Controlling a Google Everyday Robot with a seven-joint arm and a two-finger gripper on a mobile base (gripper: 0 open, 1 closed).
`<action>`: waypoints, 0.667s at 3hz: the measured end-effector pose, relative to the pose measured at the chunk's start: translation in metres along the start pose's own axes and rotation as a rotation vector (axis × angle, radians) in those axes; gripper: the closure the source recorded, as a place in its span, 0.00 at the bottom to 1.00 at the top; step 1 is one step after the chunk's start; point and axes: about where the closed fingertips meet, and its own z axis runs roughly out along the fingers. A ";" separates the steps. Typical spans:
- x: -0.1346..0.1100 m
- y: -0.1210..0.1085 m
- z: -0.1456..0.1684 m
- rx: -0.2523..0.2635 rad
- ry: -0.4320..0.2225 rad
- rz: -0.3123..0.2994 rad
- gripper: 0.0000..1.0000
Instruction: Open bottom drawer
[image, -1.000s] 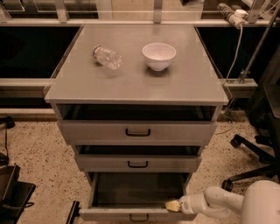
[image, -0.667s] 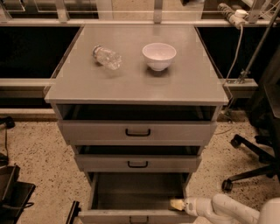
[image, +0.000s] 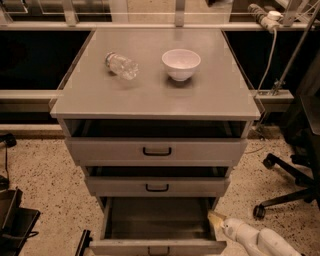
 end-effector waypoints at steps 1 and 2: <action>0.000 0.000 0.000 0.000 0.000 0.000 0.40; 0.000 0.000 0.000 0.000 0.000 0.000 0.16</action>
Offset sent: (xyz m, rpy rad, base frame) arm 0.0000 0.0000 0.0000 0.0000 0.0000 0.0000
